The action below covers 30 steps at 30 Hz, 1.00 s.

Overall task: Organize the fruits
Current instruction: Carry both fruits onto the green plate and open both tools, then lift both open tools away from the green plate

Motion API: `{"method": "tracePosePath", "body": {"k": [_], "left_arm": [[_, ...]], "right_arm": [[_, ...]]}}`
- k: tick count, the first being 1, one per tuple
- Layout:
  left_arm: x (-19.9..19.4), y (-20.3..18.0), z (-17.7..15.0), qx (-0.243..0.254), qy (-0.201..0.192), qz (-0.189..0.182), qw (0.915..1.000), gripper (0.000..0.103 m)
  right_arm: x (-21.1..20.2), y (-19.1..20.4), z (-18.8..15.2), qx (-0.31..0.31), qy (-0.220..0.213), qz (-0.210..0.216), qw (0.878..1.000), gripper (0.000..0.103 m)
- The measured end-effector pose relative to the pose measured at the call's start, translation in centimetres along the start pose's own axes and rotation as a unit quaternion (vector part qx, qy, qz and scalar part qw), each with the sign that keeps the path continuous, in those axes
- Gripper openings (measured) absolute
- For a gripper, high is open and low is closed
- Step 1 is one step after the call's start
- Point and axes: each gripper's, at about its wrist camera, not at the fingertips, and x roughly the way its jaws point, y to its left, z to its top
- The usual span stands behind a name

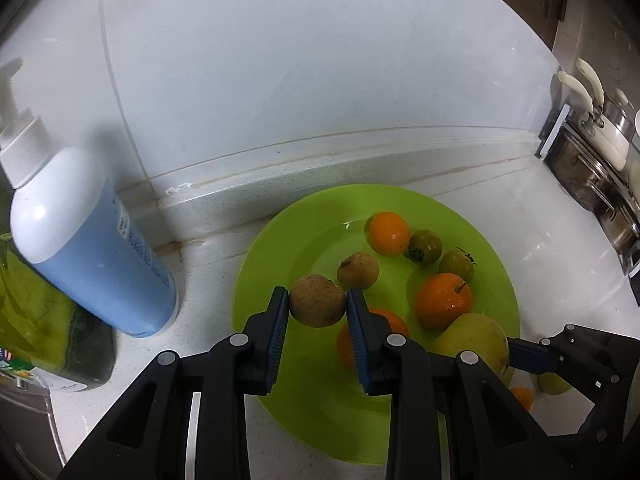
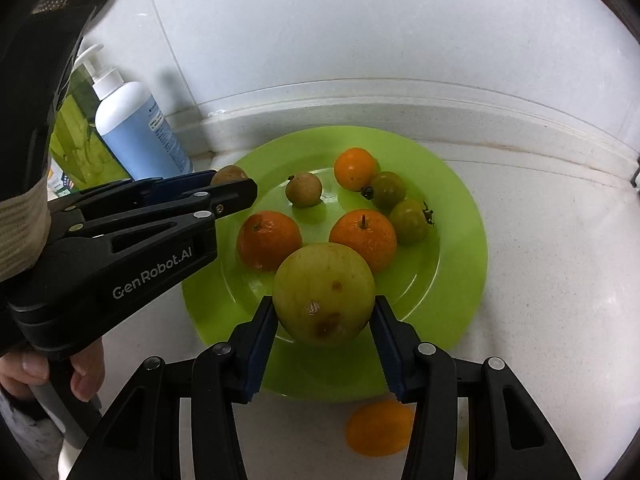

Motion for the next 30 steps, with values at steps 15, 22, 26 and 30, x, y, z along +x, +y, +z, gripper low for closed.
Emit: {"method": "tracePosePath", "body": {"k": [15, 22, 26, 30], "left_arm": [[-3.8, 0.0, -0.7, 0.000, -0.025, 0.035, 0.9991, 0.042], [-6.6, -1.1, -1.4, 0.008, -0.042, 0.062, 0.9972, 0.043], [-8.7, -1.9, -2.2, 0.008, -0.054, 0.074, 0.9958, 0.044], [-10.8, -2.9, -3.0, 0.004, -0.064, 0.077, 0.9950, 0.046]], "right_arm": [[-1.2, 0.6, -0.5, -0.018, -0.019, -0.009, 1.000, 0.049], [-4.0, 0.6, -0.8, -0.024, -0.046, -0.007, 0.999, 0.049], [-5.6, 0.4, -1.2, -0.023, -0.061, -0.005, 0.998, 0.049], [-7.4, -0.2, -1.7, -0.020, -0.076, 0.000, 0.997, 0.049]]}}
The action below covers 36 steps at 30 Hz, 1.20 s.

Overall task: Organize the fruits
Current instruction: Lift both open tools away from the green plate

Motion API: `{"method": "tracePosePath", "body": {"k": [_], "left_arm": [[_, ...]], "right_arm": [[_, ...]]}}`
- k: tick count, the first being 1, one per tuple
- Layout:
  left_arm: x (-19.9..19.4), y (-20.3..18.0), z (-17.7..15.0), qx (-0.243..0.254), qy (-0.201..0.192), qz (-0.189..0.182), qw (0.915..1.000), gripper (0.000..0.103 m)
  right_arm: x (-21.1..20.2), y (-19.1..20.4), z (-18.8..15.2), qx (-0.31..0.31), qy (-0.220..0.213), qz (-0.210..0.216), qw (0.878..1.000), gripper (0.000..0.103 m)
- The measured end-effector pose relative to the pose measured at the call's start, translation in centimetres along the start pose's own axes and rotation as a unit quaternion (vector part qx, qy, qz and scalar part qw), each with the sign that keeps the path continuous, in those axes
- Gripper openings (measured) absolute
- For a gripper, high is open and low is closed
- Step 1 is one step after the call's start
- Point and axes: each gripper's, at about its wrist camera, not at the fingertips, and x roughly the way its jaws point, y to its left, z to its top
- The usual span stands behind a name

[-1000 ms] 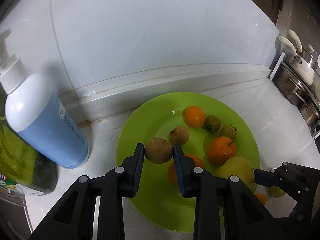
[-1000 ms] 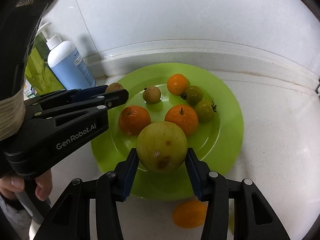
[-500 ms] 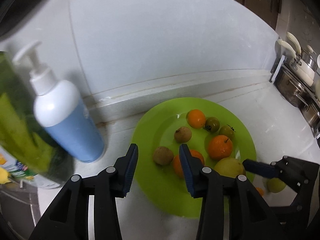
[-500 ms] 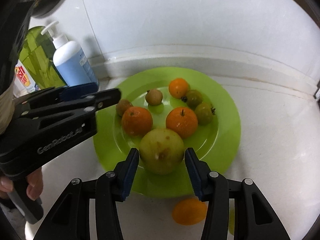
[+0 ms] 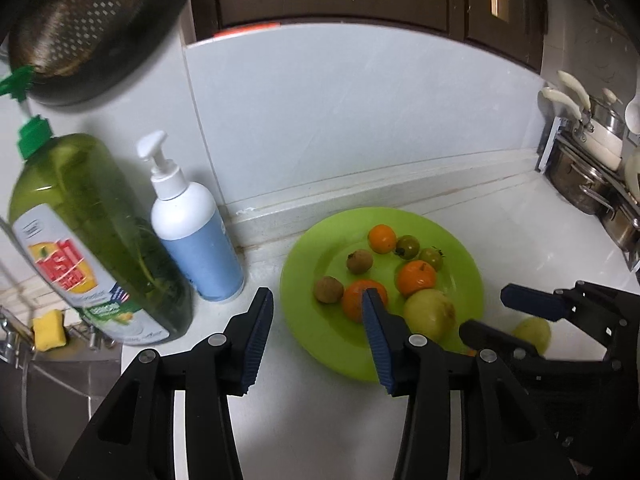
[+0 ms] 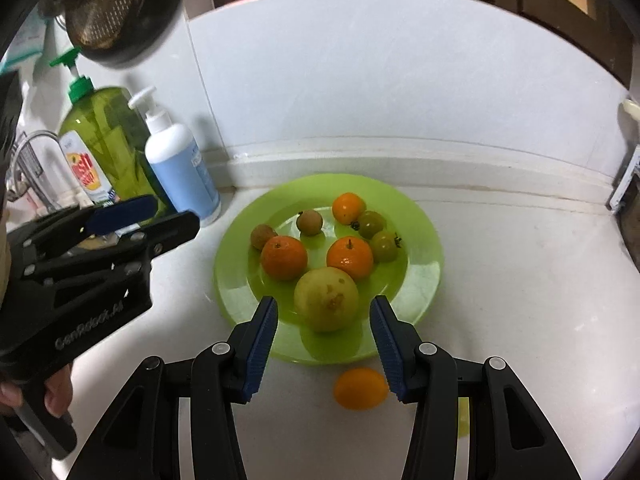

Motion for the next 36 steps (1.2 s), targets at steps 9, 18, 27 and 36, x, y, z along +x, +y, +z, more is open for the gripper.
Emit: {"method": "tracePosePath", "body": {"k": [9, 18, 27, 36], "left_arm": [[-4.5, -1.5, -0.9, -0.016, -0.026, 0.011, 0.9995, 0.052], [-8.0, -5.2, -2.7, -0.003, -0.046, 0.017, 0.9988, 0.061], [-7.7, -8.3, -4.6, 0.013, -0.044, -0.003, 0.9989, 0.064], [-5.1, -10.5, -6.6, 0.052, -0.042, -0.046, 0.9967, 0.063]], "right_arm": [[-4.9, -1.5, -0.6, 0.005, -0.040, 0.013, 0.999, 0.050], [-8.8, -4.0, -2.4, -0.001, -0.065, -0.003, 0.998, 0.055], [-10.0, -6.4, -4.6, -0.017, -0.055, -0.014, 0.998, 0.058], [-8.4, -7.6, -5.8, -0.052, -0.029, -0.008, 0.998, 0.058]]}}
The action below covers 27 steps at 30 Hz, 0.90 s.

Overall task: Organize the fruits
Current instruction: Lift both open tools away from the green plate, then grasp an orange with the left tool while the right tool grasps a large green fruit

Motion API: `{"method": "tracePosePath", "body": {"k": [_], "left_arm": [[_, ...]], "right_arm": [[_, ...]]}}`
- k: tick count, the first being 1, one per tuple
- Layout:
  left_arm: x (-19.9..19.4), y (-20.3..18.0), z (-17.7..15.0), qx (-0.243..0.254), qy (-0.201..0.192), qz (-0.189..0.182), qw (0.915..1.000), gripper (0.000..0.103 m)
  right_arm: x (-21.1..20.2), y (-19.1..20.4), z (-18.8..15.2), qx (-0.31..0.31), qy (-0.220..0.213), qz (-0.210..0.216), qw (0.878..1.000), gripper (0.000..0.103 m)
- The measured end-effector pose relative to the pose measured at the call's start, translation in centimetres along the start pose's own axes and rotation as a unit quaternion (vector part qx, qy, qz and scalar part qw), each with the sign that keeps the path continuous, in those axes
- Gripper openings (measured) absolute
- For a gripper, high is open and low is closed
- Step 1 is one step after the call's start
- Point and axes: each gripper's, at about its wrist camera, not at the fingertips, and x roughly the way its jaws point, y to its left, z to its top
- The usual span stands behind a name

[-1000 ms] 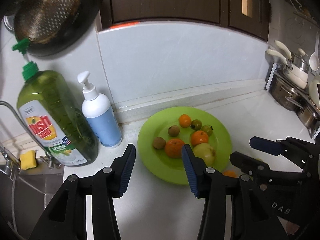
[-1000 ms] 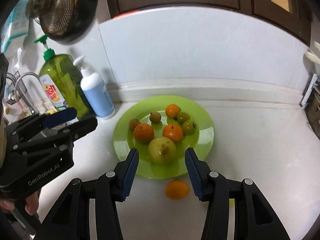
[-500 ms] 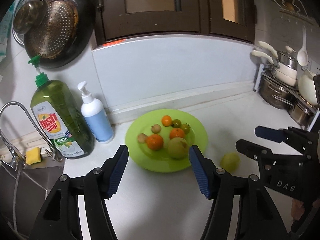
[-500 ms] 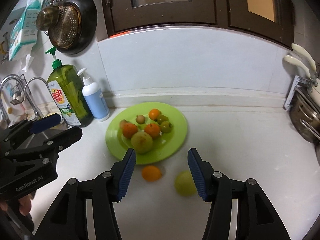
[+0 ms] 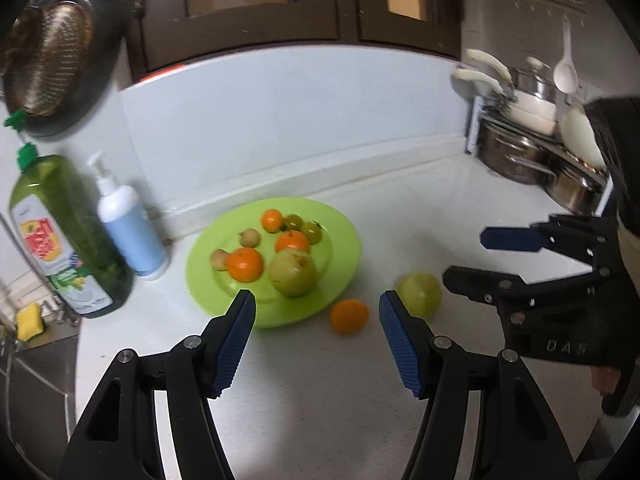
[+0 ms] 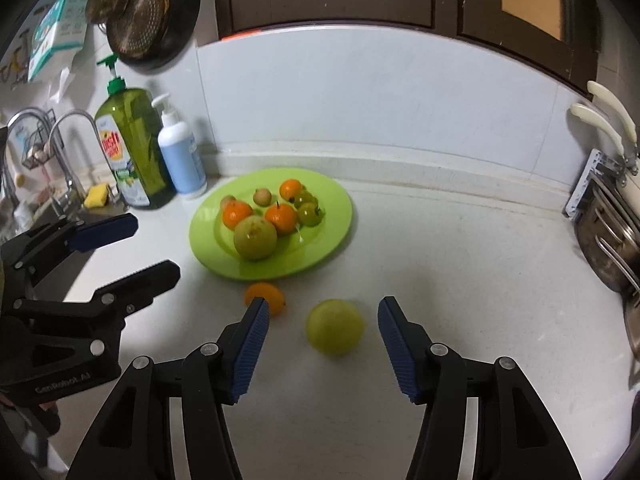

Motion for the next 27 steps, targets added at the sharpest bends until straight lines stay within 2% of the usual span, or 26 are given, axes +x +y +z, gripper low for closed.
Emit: {"method": "tracePosePath", "body": {"k": [6, 10, 15, 19, 27], "left_arm": [[2.9, -0.4, -1.4, 0.019, 0.024, -0.034, 0.9990, 0.063], [4.1, -0.7, -2.0, 0.049, 0.026, -0.041, 0.9976, 0.062], [6.2, -0.9, -2.0, 0.067, 0.038, -0.059, 0.9953, 0.053], [7.5, -1.3, -2.0, 0.086, 0.044, -0.066, 0.9932, 0.051], [9.1, -1.6, -2.0, 0.093, 0.052, -0.084, 0.9907, 0.047]], "right_arm": [[2.2, -0.4, -0.5, -0.001, 0.020, 0.010, 1.000, 0.058], [3.7, -0.4, -0.8, -0.001, 0.034, 0.014, 0.999, 0.057], [5.2, -0.7, -1.3, 0.011, 0.047, 0.019, 0.999, 0.058], [6.2, -1.1, -1.6, 0.024, 0.060, 0.021, 0.998, 0.057], [7.6, -1.4, -1.8, 0.036, 0.075, 0.024, 0.996, 0.057]]}}
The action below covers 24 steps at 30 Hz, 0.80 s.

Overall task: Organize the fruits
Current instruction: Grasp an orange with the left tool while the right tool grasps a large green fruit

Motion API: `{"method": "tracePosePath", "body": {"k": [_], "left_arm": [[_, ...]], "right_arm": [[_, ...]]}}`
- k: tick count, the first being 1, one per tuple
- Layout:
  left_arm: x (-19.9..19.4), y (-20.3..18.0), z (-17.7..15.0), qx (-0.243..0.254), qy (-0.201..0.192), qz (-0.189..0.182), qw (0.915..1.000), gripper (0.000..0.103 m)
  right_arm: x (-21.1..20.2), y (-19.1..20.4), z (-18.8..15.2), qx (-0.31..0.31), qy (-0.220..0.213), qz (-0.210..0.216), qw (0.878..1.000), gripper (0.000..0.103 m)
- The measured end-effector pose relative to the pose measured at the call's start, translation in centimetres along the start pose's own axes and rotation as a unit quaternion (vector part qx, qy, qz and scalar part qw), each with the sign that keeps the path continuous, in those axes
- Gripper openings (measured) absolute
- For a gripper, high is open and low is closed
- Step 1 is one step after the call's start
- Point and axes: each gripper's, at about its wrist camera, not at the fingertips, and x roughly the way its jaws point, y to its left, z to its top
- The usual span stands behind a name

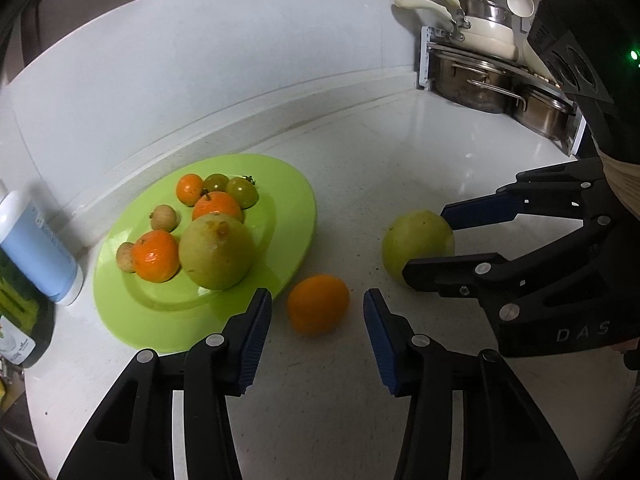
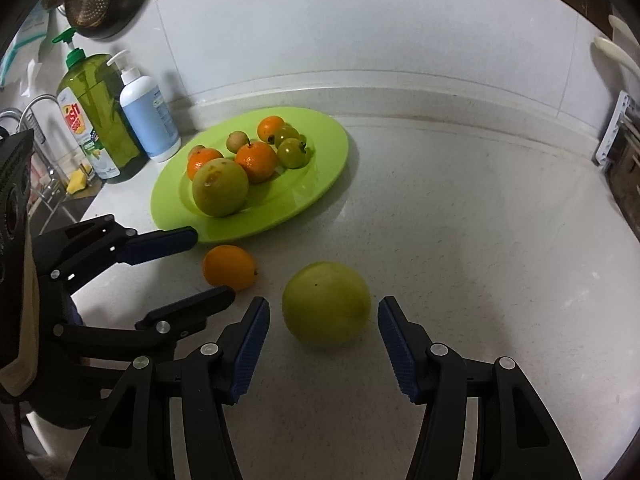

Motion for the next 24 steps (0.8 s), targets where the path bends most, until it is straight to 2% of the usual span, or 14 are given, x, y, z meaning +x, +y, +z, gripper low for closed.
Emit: {"method": "tracePosePath", "body": {"k": [3, 12, 14, 15, 18, 24], "left_arm": [[0.7, 0.0, 0.1, 0.000, 0.005, -0.004, 1.0000, 0.042], [1.0, -0.7, 0.2, 0.012, 0.006, 0.000, 0.9999, 0.039], [1.0, -0.8, 0.0, 0.009, 0.010, -0.006, 0.9999, 0.037], [1.0, -0.9, -0.1, 0.009, 0.013, -0.006, 0.9999, 0.037], [1.6, -1.0, -0.2, 0.007, 0.024, -0.005, 0.9997, 0.035], [1.4, -0.8, -0.2, -0.009, 0.022, -0.010, 0.9997, 0.032]], "right_arm": [[0.5, -0.2, 0.1, 0.004, 0.006, 0.005, 1.000, 0.058], [1.7, -1.1, 0.0, 0.024, 0.022, 0.020, 0.999, 0.057], [1.6, -1.2, -0.1, 0.027, 0.021, 0.024, 0.999, 0.051], [1.5, -1.1, -0.1, 0.026, 0.020, 0.027, 0.999, 0.051], [1.3, -1.0, -0.3, 0.017, 0.017, 0.016, 1.000, 0.051], [1.1, -1.4, -0.5, 0.028, 0.015, 0.010, 0.999, 0.051]]}}
